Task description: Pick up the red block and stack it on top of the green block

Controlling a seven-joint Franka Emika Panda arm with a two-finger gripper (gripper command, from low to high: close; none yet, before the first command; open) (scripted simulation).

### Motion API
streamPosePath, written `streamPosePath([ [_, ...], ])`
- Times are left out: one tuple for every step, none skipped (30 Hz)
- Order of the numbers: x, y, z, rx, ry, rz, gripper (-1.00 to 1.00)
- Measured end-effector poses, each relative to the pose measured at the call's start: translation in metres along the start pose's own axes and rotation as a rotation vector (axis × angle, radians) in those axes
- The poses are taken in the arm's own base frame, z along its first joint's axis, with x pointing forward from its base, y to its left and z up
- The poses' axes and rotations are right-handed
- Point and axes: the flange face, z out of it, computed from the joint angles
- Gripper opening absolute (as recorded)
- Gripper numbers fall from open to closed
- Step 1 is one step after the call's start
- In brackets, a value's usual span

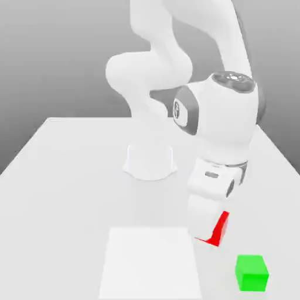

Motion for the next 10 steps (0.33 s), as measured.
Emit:
streamPosePath([
  [0.01,-0.012,-0.002,0.006,-0.001,-0.046,-1.0],
  [0.018,-0.022,-0.003,0.012,-0.002,-0.086,-1.0],
  [0.023,-0.028,0.004,0.016,-0.002,-0.107,-1.0],
  [0.026,-0.031,0.014,0.017,-0.002,-0.117,-1.0],
  [0.027,-0.033,0.026,0.018,-0.002,-0.123,-1.0],
  [0.027,-0.034,0.04,0.019,-0.003,-0.125,-1.0],
  [0.027,-0.034,0.052,0.019,-0.003,-0.126,1.0],
  [0.027,-0.034,0.052,0.019,-0.003,-0.126,1.0],
  [0.027,-0.034,0.052,0.019,-0.003,-0.126,1.0],
  [0.027,-0.034,0.052,0.019,-0.003,-0.126,1.0],
])
